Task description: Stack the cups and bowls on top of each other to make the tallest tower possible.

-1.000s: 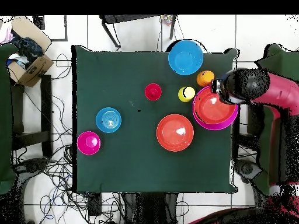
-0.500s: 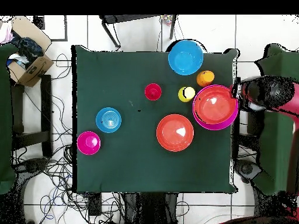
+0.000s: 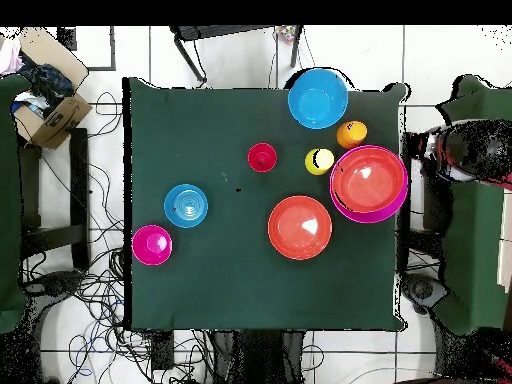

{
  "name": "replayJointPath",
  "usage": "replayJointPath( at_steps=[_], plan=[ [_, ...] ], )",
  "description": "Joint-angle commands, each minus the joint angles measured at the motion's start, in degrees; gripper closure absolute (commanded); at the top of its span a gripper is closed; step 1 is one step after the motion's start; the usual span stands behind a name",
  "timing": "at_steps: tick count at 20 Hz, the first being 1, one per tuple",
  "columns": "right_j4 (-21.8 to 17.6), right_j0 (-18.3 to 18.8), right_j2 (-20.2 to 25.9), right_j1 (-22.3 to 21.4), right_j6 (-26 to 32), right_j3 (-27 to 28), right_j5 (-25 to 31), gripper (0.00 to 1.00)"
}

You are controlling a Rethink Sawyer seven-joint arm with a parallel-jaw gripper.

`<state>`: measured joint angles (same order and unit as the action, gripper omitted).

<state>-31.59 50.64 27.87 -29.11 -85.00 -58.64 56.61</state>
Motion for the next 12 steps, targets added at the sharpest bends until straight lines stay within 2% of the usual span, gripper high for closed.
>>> replayJointPath(
  at_steps=[1, 4, 9, 12],
  plan=[
    [-2.3, -4.1, 2.7, -0.9, 16.5, 4.7, 7.9, 0.0],
    [-1.6, -4.9, 2.3, -1.7, 14.1, 3.4, 7.3, 0.0],
    [-0.3, -7.6, -0.1, -4.8, 6.0, -2.8, 5.0, 0.0],
    [0.4, -9.5, -0.9, -5.3, 1.6, -4.1, 4.7, 0.0]
  ],
)
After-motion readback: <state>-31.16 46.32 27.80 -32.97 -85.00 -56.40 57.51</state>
